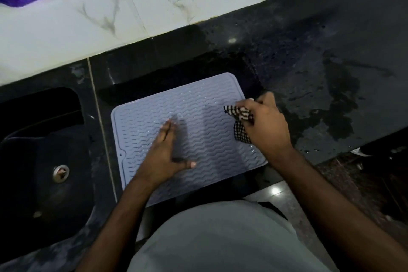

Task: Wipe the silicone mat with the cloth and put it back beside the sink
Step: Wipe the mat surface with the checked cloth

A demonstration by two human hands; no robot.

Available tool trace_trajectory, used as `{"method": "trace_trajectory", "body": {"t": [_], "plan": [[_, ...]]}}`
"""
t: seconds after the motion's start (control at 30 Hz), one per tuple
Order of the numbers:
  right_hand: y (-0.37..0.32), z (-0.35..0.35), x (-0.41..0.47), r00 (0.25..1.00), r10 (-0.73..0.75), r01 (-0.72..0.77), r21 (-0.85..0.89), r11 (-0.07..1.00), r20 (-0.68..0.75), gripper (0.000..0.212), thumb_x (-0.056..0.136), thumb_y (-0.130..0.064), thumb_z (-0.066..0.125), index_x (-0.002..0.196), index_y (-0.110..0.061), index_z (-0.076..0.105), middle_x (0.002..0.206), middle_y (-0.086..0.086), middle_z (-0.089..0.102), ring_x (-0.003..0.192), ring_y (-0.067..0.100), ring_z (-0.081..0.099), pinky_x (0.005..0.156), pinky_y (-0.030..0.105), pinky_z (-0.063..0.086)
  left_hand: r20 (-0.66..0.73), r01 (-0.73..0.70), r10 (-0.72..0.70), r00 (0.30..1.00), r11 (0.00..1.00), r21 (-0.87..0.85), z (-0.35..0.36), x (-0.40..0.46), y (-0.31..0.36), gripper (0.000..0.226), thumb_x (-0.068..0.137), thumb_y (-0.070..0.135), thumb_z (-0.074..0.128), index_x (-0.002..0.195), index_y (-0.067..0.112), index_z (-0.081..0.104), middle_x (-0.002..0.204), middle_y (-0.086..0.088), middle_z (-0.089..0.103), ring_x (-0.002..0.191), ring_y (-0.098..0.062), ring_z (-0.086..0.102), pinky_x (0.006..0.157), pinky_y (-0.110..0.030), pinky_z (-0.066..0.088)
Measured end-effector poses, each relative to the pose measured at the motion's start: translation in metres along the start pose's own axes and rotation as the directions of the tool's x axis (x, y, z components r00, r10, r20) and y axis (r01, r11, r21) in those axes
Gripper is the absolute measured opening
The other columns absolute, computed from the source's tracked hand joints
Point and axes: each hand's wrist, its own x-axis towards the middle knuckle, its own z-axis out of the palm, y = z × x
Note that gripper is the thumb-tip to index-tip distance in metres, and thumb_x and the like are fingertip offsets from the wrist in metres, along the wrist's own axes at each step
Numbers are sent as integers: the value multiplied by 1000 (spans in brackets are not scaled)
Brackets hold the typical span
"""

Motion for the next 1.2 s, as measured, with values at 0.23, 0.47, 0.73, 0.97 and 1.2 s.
{"method": "trace_trajectory", "body": {"t": [0.23,0.47,0.73,0.97,1.2], "plan": [[-53,11,9,969,-217,227,81,970,-117,54,81,-10,61,132,-28,57,133,5,43,116,24,51,98,39,50,-140,121,-85,986,956,267,-12,-11,-30,140,64,65,83,161,15,-5,168,-9,-13,155,-23,-10,126,-45,1],[-91,97,1,790,-490,393,310,866,368,82,81,-7,72,150,-29,33,144,6,50,129,24,48,104,46,44,-85,151,-158,984,985,-79,-6,-27,-40,162,45,87,73,157,17,-22,163,1,-31,149,-14,-29,126,-42,-4],[-85,97,5,651,-611,672,33,740,450,46,87,-17,62,130,-35,61,130,-12,59,113,20,51,90,38,43,-98,220,-216,971,975,27,6,-16,-25,156,47,85,76,151,38,-31,154,-10,-46,141,-30,-43,113,-50,-18],[-55,64,13,732,-491,588,-74,806,472,55,84,-11,69,128,-44,60,140,-19,54,131,23,45,105,40,33,-3,369,-371,928,923,109,-2,1,-10,172,43,63,94,148,29,-38,149,-15,-51,139,-39,-42,117,-56,-13],[-2,45,21,788,-455,557,-167,813,416,63,74,-4,67,123,-43,66,129,-18,62,107,21,50,85,36,37,88,431,-457,885,876,217,-6,9,4,170,49,59,94,148,20,-39,144,-22,-54,139,-45,-40,118,-62,-8]]}}
